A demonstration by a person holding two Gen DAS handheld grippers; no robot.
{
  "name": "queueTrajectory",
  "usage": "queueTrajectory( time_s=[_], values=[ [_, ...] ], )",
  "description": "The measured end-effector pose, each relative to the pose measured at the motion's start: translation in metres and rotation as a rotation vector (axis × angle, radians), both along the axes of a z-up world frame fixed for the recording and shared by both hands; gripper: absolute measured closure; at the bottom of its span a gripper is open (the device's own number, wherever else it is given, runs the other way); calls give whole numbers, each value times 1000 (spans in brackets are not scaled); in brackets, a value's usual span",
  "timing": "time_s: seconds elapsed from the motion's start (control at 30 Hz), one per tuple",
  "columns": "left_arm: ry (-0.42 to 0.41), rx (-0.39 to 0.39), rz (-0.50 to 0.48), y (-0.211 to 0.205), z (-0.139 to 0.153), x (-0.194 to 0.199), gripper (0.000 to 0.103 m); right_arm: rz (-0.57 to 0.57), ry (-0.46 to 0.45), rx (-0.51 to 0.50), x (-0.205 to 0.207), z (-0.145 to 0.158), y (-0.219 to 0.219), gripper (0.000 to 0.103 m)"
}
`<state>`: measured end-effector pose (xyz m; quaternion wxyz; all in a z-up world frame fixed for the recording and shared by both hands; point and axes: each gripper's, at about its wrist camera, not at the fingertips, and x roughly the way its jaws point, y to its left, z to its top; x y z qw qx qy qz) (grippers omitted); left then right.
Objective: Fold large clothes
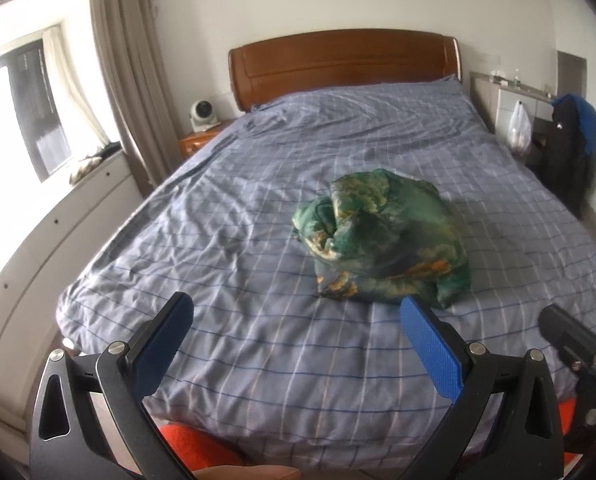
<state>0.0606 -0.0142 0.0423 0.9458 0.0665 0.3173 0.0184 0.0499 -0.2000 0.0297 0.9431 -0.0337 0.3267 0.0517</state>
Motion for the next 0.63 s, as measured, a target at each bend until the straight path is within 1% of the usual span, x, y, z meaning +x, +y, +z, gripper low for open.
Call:
queueTrajectory(
  time_s=[0.17,0.3,0.43,0.47,0.57,0.63],
  values=[
    [12,7,-10,-3,-2,0,0,-23,16,-8,1,-8,-3,0],
    [41,-4,-2,-2,-10,6,0,-47,56,-2,7,-22,-9,0],
    [51,-12,-6,-3,-17,9,0,-65,67,-9,9,-28,-13,0],
    [51,-15,-13,-4,-17,9,0,-69,68,-7,8,-28,-14,0],
    [29,17,-22,-13,-19,6,0,-76,68,-4,8,-29,-16,0],
    [26,22,-29,-15,-19,4,0,-80,64,-4,8,-28,-16,0]
  ],
)
